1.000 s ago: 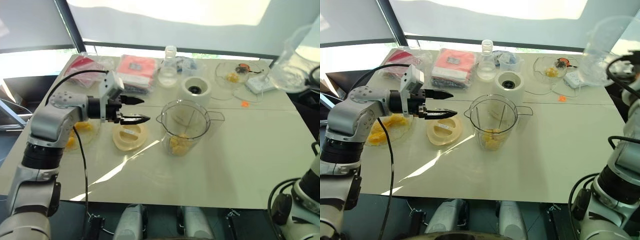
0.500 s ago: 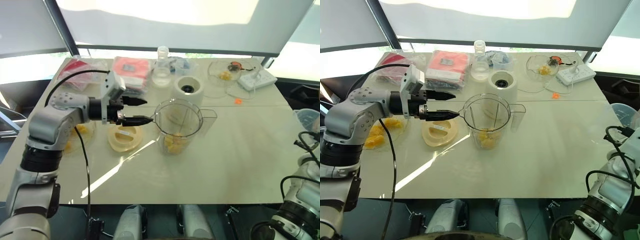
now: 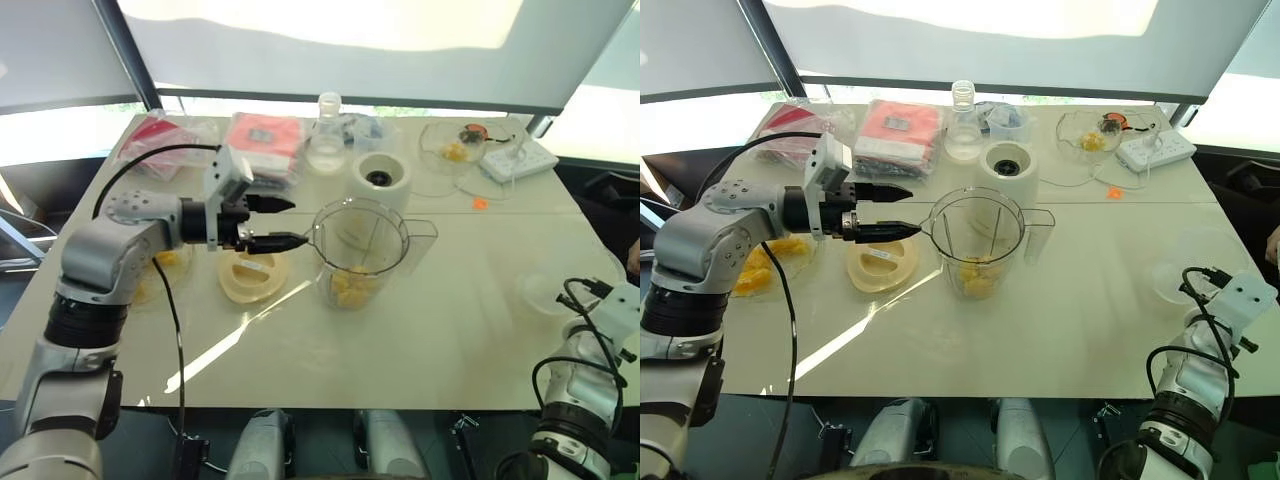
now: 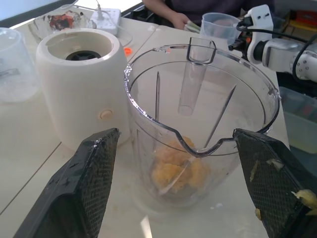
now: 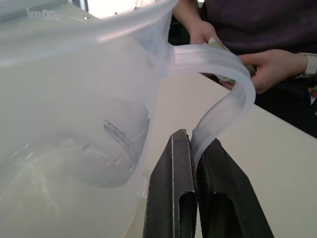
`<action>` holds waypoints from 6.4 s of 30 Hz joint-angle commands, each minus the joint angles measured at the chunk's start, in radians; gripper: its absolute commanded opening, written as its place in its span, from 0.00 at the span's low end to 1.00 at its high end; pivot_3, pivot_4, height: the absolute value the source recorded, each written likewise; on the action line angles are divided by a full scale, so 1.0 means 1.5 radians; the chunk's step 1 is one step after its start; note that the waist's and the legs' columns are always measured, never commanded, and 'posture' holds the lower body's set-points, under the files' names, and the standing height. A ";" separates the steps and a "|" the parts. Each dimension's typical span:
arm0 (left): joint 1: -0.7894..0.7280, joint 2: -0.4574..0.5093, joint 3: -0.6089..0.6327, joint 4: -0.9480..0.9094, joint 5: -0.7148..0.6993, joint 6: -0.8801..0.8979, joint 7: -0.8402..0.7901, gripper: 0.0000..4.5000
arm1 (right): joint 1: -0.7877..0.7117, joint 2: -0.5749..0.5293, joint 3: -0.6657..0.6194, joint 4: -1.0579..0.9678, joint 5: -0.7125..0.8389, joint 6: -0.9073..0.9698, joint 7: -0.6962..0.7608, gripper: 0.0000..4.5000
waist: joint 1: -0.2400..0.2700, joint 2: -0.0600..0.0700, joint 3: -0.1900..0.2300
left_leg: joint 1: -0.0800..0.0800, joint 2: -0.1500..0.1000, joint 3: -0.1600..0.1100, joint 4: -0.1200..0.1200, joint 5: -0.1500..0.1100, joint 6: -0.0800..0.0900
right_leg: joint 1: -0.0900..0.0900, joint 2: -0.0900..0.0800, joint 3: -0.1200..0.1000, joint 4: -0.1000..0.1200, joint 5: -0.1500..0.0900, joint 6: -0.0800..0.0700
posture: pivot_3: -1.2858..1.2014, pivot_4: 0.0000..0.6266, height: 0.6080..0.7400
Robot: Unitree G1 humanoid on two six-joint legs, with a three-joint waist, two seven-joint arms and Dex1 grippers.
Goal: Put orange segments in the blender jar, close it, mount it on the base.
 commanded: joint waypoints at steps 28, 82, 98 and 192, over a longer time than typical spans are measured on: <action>-0.017 -0.012 -0.015 0.030 0.035 -0.036 -0.017 0.85 | 0.167 0.014 0.053 -0.234 0.016 0.032 -0.074 0.99 | 0.002 0.000 0.000 | 0.000 0.000 0.000 0.000 0.000 0.000 | 0.000 0.000 0.000 0.000 0.000 0.000 | 0.52 0.24 1.00; -0.372 -0.186 -0.280 0.990 0.652 -0.728 -0.132 0.85 | 0.691 -0.421 -0.361 -0.877 1.002 0.349 0.252 0.99 | 0.023 -0.012 0.004 | -0.004 0.000 -0.001 0.000 -0.002 0.003 | 0.000 -0.001 -0.002 -0.005 -0.001 0.002 | 0.52 0.24 1.00; -0.373 -0.172 -0.260 0.990 0.671 -0.729 -0.106 0.05 | 0.646 -0.444 -0.304 -0.877 0.986 0.346 0.245 1.00 | 0.022 -0.013 0.003 | -0.002 0.000 -0.001 0.000 -0.002 0.003 | 0.001 -0.002 -0.002 -0.004 -0.001 0.002 | 0.52 0.24 1.00; -0.661 -0.319 -0.752 0.798 0.115 -0.575 -0.363 0.05 | 0.146 -0.035 0.405 -0.466 0.224 0.134 0.276 0.88 | 0.021 -0.007 -0.002 | -0.004 -0.001 -0.004 0.009 -0.004 0.006 | 0.004 0.000 -0.001 -0.003 -0.002 0.002 | 0.52 0.24 1.00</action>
